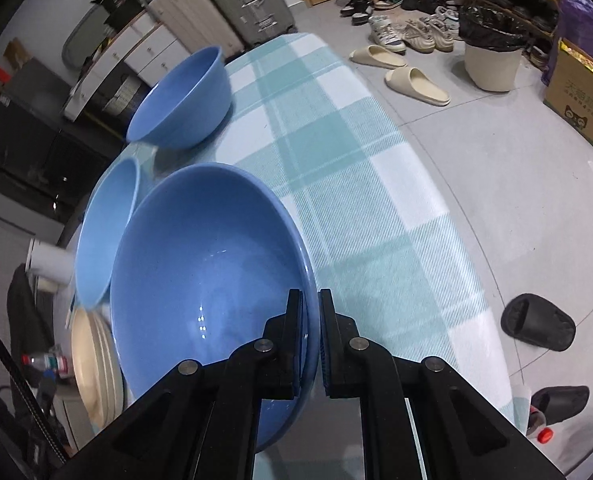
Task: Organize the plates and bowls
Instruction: 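Lift the blue bowl with the right tool and lower it beside the plates, then open the right tool to release the blue bowl, then move the right tool to the rim of another light-blue bowl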
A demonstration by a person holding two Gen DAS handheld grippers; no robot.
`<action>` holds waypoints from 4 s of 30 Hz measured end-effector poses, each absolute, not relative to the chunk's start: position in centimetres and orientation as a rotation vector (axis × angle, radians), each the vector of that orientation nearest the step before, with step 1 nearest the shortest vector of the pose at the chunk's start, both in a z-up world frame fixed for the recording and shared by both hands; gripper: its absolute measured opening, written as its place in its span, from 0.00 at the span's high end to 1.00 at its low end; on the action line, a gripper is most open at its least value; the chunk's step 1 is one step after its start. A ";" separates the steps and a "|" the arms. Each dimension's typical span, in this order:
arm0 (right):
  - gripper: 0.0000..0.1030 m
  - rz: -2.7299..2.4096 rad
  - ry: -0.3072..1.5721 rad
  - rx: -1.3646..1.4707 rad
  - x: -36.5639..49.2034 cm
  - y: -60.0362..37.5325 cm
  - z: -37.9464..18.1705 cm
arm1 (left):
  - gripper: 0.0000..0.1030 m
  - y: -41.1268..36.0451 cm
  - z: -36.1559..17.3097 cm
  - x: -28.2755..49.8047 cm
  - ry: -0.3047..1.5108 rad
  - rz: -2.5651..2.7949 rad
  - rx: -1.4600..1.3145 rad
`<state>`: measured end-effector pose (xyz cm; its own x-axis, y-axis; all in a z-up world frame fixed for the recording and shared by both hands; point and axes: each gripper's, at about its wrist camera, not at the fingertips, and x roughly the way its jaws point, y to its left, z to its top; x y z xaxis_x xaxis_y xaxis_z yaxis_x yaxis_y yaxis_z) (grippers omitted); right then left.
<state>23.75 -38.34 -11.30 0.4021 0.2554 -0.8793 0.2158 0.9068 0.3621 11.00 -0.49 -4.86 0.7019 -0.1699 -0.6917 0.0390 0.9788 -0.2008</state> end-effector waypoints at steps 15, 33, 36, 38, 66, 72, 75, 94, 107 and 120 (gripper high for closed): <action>0.93 0.172 1.274 0.406 19.5 -33.9 -11.2 | 0.00 -1.1 -4.4 10.1 0.774 -0.124 -0.155; 0.93 0.243 1.257 0.373 18.8 -30.7 -11.0 | 0.00 -0.9 -4.1 9.2 0.776 -0.107 -0.146; 0.92 0.239 1.235 0.376 18.6 -30.9 -10.8 | 0.00 -1.0 -4.2 9.2 0.779 -0.106 -0.143; 0.90 0.243 1.216 0.369 18.4 -31.0 -10.4 | 0.00 -1.0 -4.1 9.1 0.777 -0.103 -0.140; 0.15 0.344 0.289 0.005 8.9 -26.4 5.3 | 0.00 -1.9 0.7 9.3 0.636 -0.019 -0.049; 0.11 0.340 0.312 0.053 9.0 -26.2 3.7 | 0.00 -2.2 0.6 9.2 0.618 -0.010 -0.051; 0.10 0.338 0.342 0.120 9.5 -26.8 2.8 | 0.00 -2.4 0.3 9.3 0.627 -0.015 -0.050; 0.10 0.318 0.477 0.134 13.8 -27.3 1.6 | 0.00 -2.3 -1.2 15.0 0.754 -0.044 -0.035; 0.10 0.331 0.775 0.185 27.0 -28.6 1.6 | 0.00 -2.8 -4.3 25.5 1.001 -0.133 -0.085; 0.42 0.350 1.159 0.230 37.9 -26.9 -7.9 | 0.13 -3.3 -8.1 29.9 1.142 -0.191 -0.146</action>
